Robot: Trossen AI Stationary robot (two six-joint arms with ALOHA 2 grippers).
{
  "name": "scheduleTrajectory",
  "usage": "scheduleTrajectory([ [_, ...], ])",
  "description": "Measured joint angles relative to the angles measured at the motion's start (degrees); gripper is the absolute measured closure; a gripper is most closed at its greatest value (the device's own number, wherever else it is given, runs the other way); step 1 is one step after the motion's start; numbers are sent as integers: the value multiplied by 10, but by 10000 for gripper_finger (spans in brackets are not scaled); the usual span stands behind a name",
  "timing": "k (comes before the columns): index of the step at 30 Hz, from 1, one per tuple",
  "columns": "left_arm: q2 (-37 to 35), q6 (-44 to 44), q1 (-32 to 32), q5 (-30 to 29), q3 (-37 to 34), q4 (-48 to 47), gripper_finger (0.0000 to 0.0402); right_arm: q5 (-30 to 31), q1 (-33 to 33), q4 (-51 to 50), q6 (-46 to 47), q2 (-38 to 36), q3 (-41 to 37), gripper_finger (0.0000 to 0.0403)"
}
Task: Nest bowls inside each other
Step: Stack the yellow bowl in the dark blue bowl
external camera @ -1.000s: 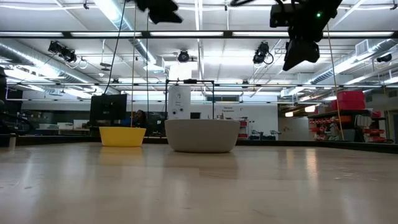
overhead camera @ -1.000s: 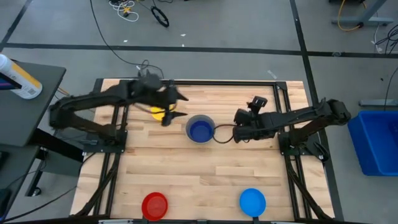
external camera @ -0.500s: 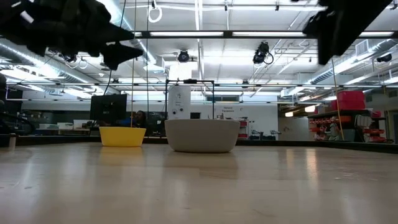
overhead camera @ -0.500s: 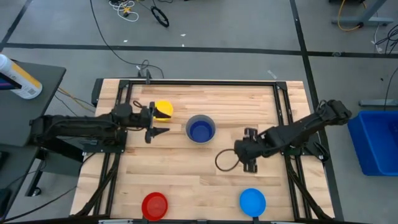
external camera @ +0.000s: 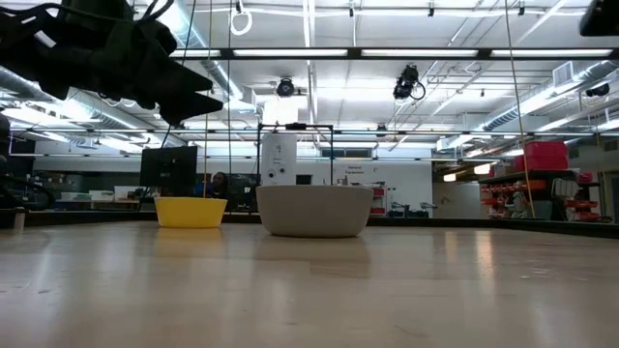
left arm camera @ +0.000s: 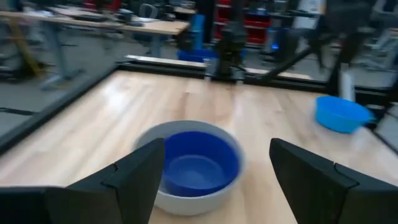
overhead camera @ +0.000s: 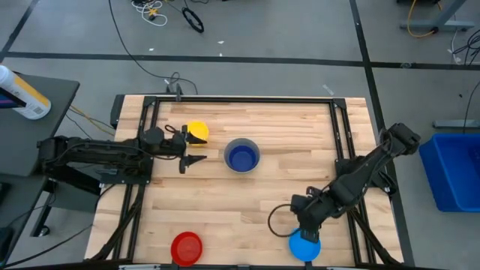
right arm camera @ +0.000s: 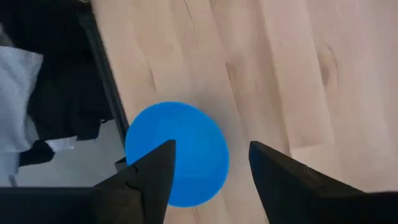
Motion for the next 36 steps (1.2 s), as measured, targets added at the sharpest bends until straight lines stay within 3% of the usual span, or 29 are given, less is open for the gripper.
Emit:
scheduleTrajectory([
  [7, 0, -18, 0, -56, 0, -6, 101, 2, 23, 0, 32, 32, 0, 190],
  [20, 0, 21, 0, 57, 0, 13, 101, 37, 25, -16, 16, 34, 0, 206],
  [25, 0, 12, 0, 44, 0, 5, 101, 49, 25, -30, 10, 34, 0, 206],
  [31, 0, -84, 1, -42, 0, -53, 101, 58, 25, -31, 2, 34, 0, 207],
  [36, 0, -111, 6, -83, 0, -84, 101, 58, 25, -39, 0, 34, 0, 207],
])
